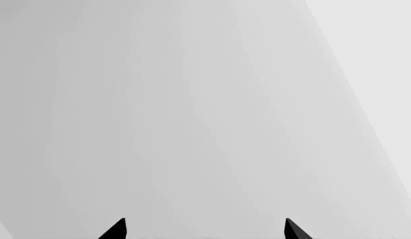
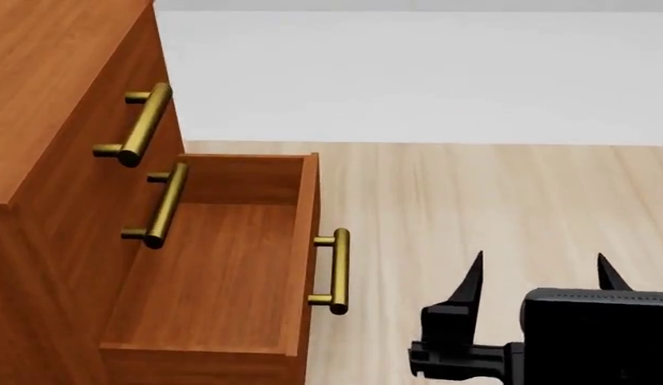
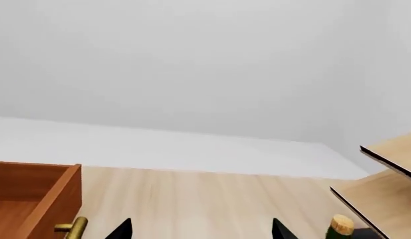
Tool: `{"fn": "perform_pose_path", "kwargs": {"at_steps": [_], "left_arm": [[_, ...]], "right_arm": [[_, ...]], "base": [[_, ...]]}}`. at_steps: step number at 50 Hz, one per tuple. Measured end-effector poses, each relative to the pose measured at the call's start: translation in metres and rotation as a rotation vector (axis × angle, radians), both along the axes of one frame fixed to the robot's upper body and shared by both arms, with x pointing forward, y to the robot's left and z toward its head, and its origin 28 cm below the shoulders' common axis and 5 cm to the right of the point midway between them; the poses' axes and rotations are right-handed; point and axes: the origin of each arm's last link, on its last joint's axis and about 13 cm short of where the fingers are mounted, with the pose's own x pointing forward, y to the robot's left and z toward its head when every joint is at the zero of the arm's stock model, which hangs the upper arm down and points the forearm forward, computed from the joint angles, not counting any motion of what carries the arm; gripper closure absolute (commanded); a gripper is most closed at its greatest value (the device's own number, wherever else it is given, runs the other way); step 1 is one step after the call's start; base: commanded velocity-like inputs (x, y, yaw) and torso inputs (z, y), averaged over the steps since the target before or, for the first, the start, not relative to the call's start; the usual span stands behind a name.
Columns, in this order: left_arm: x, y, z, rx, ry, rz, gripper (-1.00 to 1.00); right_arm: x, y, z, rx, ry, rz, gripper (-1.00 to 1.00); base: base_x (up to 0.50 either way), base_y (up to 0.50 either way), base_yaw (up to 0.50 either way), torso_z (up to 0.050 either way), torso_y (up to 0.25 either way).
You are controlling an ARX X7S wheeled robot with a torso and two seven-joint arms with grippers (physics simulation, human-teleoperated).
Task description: Put the wine bottle in the bottom drawer of the cabinet.
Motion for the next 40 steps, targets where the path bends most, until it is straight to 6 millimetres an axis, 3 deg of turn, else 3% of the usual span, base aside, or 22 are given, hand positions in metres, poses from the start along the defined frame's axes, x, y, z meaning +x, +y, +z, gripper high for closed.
{"fn": "perform_pose_path", "kwargs": {"at_steps": [24,40], "left_arm": [[0.001,0.0,-0.001,-0.002,0.006,-0.006,-1.0],[0.002,0.0,-0.001,-0.002,0.014,-0.007,-1.0]], "right_arm": [[-0.029,-0.023,0.006,0.034,0.06,-0.135,-1.0],[-0.037,-0.043,0.01,0.052,0.085,-0.226,-1.0]], "base": [[0.0,0.0,0.0,0.0,0.0],[0.0,0.0,0.0,0.0,0.0]]}}
